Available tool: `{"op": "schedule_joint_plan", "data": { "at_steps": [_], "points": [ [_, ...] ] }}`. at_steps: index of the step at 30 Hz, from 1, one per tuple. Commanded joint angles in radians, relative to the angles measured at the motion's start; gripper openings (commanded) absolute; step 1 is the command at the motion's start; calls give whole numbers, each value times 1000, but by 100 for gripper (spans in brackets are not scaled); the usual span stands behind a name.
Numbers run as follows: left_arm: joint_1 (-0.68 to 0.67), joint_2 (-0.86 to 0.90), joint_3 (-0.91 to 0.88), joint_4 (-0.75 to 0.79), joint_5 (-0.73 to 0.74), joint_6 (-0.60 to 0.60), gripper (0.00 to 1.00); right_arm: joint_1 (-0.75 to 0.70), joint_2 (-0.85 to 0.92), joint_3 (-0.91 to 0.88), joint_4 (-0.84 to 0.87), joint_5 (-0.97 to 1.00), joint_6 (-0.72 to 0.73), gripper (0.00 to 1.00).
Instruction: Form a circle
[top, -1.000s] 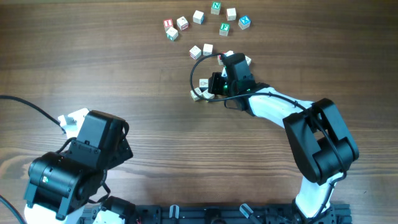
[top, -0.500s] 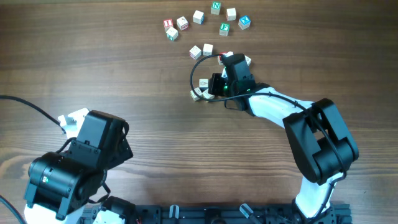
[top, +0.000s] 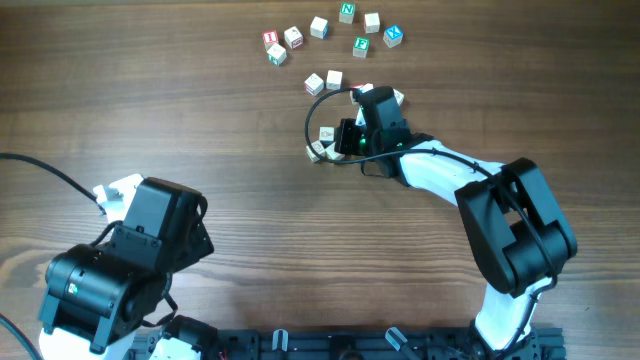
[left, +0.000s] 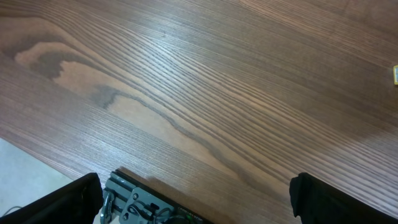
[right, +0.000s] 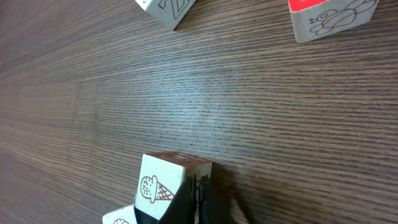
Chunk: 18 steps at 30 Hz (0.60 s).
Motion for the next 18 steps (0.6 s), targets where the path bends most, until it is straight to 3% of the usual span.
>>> {"op": "schedule_joint_plan", "data": {
  "at_steps": [1, 12, 18],
  "points": [
    [6, -2, -4, 0, 0, -16, 100, 4, 6, 2, 2, -18, -17, 5],
    [6, -2, -4, 0, 0, -16, 100, 4, -5, 2, -18, 17, -7, 5],
    [6, -2, -4, 0, 0, -16, 100, 4, -116, 2, -245, 344, 166, 5]
  ]
}}
